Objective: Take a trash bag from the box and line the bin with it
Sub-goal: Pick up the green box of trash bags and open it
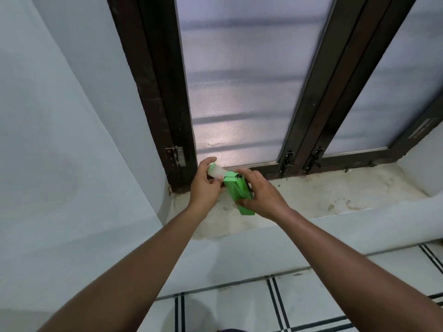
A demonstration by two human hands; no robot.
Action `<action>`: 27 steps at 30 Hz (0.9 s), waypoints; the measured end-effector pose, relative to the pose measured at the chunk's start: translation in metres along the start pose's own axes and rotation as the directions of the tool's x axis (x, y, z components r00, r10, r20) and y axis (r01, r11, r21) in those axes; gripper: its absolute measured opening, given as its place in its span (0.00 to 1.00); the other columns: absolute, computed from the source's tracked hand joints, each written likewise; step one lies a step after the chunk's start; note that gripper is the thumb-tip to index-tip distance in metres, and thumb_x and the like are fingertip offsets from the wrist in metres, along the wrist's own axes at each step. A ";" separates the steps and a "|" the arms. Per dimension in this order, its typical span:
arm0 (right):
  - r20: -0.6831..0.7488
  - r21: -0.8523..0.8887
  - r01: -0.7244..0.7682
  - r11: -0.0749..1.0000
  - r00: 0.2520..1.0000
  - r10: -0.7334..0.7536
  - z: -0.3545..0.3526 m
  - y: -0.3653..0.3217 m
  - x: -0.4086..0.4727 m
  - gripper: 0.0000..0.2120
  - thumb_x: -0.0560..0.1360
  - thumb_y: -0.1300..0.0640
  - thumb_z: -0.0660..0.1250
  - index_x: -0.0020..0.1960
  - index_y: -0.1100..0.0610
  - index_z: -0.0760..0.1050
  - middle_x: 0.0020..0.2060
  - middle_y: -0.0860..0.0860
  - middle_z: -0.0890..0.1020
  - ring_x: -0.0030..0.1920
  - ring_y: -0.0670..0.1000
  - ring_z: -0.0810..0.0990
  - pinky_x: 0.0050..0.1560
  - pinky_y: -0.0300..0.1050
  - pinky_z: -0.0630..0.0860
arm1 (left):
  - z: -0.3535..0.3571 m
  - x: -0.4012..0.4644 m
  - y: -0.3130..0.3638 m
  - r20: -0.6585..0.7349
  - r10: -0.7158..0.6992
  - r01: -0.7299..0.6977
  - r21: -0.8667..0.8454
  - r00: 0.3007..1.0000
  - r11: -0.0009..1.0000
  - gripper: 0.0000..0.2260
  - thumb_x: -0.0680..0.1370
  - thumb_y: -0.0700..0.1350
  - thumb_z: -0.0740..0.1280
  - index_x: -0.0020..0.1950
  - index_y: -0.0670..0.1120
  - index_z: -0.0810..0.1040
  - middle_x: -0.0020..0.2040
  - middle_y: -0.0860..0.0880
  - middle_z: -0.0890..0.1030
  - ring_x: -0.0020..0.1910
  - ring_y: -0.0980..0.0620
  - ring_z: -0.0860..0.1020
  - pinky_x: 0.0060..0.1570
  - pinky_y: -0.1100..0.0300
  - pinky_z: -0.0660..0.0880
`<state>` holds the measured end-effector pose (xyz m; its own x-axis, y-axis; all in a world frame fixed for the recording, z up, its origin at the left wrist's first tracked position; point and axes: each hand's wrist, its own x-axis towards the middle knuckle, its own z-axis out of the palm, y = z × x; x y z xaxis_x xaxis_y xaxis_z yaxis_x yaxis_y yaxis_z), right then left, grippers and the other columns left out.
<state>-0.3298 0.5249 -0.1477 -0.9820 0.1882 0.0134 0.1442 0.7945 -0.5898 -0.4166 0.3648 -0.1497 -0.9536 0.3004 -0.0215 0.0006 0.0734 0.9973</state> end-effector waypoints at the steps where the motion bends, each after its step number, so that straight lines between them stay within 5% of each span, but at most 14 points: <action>1: -0.002 -0.029 0.003 1.000 1.000 -0.003 -0.002 0.001 0.000 0.39 0.69 0.50 0.78 0.71 0.31 0.60 0.58 0.46 0.72 0.52 0.53 0.79 0.47 0.52 0.80 | 0.003 0.001 0.001 -0.031 0.023 -0.021 0.066 0.999 0.998 0.19 0.81 0.34 0.66 0.62 0.58 0.75 0.60 0.48 0.75 0.51 0.48 0.82 0.46 0.55 0.85; 5: -0.038 -0.089 -0.005 0.996 0.999 0.001 -0.011 0.007 -0.005 0.36 0.66 0.44 0.80 0.67 0.37 0.64 0.58 0.45 0.72 0.53 0.55 0.79 0.46 0.48 0.75 | 0.013 0.001 0.009 -0.021 0.047 -0.038 0.314 0.999 0.949 0.08 0.81 0.42 0.67 0.50 0.54 0.82 0.56 0.45 0.80 0.43 0.52 0.82 0.40 0.57 0.81; 8: -0.064 -0.048 -0.038 0.998 0.997 0.035 -0.019 0.013 -0.008 0.40 0.62 0.40 0.81 0.67 0.40 0.65 0.60 0.45 0.73 0.54 0.53 0.78 0.51 0.50 0.77 | 0.022 -0.004 0.021 0.098 -0.165 0.150 0.144 0.981 0.978 0.09 0.80 0.41 0.65 0.55 0.50 0.83 0.50 0.50 0.84 0.48 0.52 0.81 0.43 0.53 0.80; 10: -0.063 0.025 -0.061 0.998 0.996 0.062 -0.024 0.016 -0.007 0.40 0.61 0.39 0.82 0.67 0.41 0.67 0.61 0.45 0.75 0.57 0.51 0.76 0.54 0.50 0.77 | 0.027 -0.004 0.022 0.184 -0.188 0.162 0.150 0.965 0.975 0.16 0.76 0.39 0.67 0.62 0.52 0.82 0.60 0.49 0.81 0.55 0.51 0.80 0.49 0.52 0.81; 12: -0.057 0.124 -0.063 0.990 0.996 0.070 -0.027 0.021 -0.008 0.34 0.64 0.40 0.80 0.66 0.43 0.70 0.61 0.45 0.76 0.59 0.49 0.76 0.57 0.50 0.77 | 0.032 -0.006 0.020 0.237 -0.155 0.103 0.219 0.959 0.970 0.26 0.73 0.38 0.68 0.70 0.54 0.78 0.75 0.53 0.69 0.62 0.50 0.78 0.57 0.50 0.81; 16: -0.034 0.336 -0.090 0.938 0.994 0.108 -0.032 0.026 -0.011 0.17 0.77 0.54 0.72 0.65 0.52 0.78 0.63 0.47 0.76 0.61 0.52 0.79 0.56 0.51 0.83 | 0.042 -0.009 0.018 0.330 -0.131 0.022 0.313 0.935 0.949 0.35 0.74 0.34 0.72 0.79 0.48 0.68 0.81 0.60 0.53 0.63 0.49 0.79 0.57 0.50 0.81; 20: 0.016 0.478 -0.165 0.862 0.984 0.179 -0.041 0.027 -0.013 0.11 0.82 0.58 0.63 0.62 0.51 0.81 0.61 0.52 0.76 0.50 0.57 0.85 0.43 0.49 0.86 | 0.050 -0.012 0.012 0.346 -0.073 -0.107 0.475 0.935 0.873 0.40 0.72 0.38 0.78 0.81 0.48 0.64 0.77 0.51 0.68 0.68 0.48 0.74 0.66 0.45 0.77; 24: 0.100 0.308 -0.111 0.945 0.991 0.084 -0.060 0.040 -0.017 0.13 0.81 0.53 0.67 0.63 0.40 0.77 0.56 0.48 0.76 0.41 0.49 0.87 0.43 0.49 0.86 | 0.056 -0.014 0.014 0.326 -0.107 -0.046 0.428 0.939 0.903 0.36 0.74 0.35 0.76 0.78 0.54 0.68 0.63 0.50 0.80 0.61 0.50 0.79 0.62 0.45 0.80; 27: 0.035 0.135 -0.041 0.990 0.999 0.037 -0.073 0.046 -0.018 0.15 0.80 0.49 0.68 0.65 0.37 0.75 0.53 0.47 0.77 0.46 0.47 0.85 0.49 0.53 0.84 | 0.058 -0.015 0.018 0.341 -0.101 -0.054 0.417 0.935 0.907 0.35 0.73 0.34 0.75 0.77 0.54 0.70 0.65 0.51 0.79 0.60 0.49 0.79 0.61 0.44 0.80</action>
<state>-0.2971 0.6000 -0.1159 -0.9797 0.1971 -0.0361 0.1666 0.7008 -0.6937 -0.3848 0.4169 -0.1359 -0.7890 0.5972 -0.1444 0.1776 0.4467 0.8769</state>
